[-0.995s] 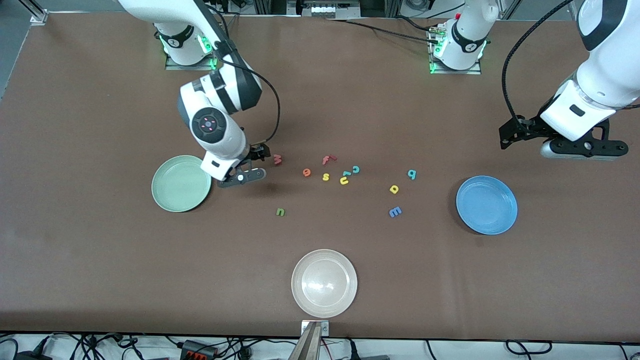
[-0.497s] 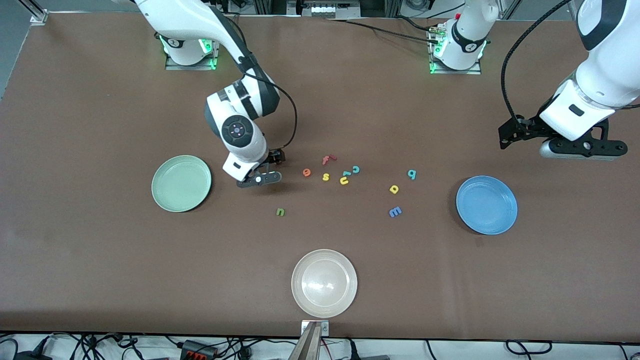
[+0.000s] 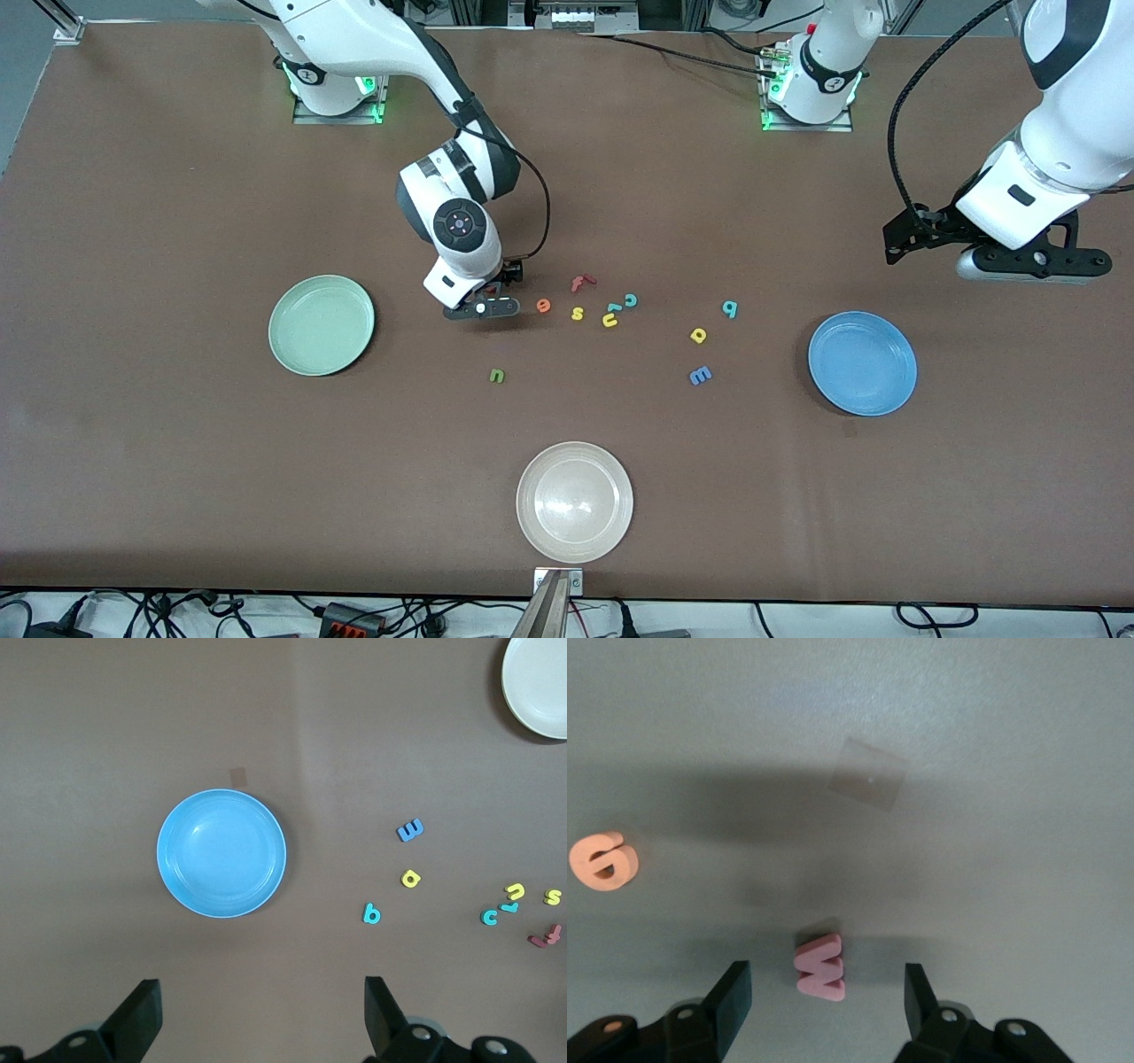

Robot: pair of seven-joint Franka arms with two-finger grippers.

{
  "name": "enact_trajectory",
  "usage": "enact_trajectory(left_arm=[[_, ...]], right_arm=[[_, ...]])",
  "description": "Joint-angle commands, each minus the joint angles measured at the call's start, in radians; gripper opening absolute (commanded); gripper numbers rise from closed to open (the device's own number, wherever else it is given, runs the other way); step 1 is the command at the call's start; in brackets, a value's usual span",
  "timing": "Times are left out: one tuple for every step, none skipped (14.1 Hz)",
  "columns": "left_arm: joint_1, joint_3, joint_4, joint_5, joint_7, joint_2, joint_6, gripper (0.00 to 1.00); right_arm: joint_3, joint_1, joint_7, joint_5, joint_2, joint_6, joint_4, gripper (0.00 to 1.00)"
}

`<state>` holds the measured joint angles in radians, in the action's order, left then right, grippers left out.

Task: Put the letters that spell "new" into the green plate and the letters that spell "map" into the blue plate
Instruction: 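Lower the right gripper and grasp the pink letter M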

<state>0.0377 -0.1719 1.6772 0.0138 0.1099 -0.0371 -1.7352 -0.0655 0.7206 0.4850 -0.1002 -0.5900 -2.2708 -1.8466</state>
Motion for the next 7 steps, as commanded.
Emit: enact_trajectory(left_arm=[[0.004, -0.004, -0.03, -0.02, -0.004, -0.012, 0.02, 1.0], [0.004, -0.004, -0.03, -0.02, -0.004, -0.012, 0.02, 1.0], [0.004, -0.004, -0.03, -0.02, -0.004, -0.012, 0.02, 1.0], [0.004, -0.004, -0.03, -0.02, -0.004, -0.012, 0.02, 1.0], [0.004, -0.004, -0.03, -0.02, -0.004, -0.012, 0.02, 1.0], [0.004, -0.004, -0.03, -0.02, -0.004, -0.012, 0.02, 1.0], [0.002, -0.004, -0.03, -0.02, -0.003, -0.012, 0.02, 1.0]], right_arm=[[0.01, 0.007, 0.015, -0.048, -0.004, -0.012, -0.008, 0.68], [0.01, 0.008, 0.014, -0.076, -0.007, -0.01, -0.008, 0.66], [0.01, 0.01, 0.011, -0.076, -0.007, -0.007, -0.008, 0.66], [0.01, 0.013, 0.011, -0.076, -0.005, -0.006, -0.008, 0.65], [0.01, 0.014, 0.011, -0.076, -0.007, -0.004, -0.008, 0.63], [0.01, 0.014, 0.006, -0.076, -0.007, -0.003, -0.008, 0.62], [0.01, 0.013, -0.002, -0.075, -0.007, -0.001, -0.01, 0.62]])
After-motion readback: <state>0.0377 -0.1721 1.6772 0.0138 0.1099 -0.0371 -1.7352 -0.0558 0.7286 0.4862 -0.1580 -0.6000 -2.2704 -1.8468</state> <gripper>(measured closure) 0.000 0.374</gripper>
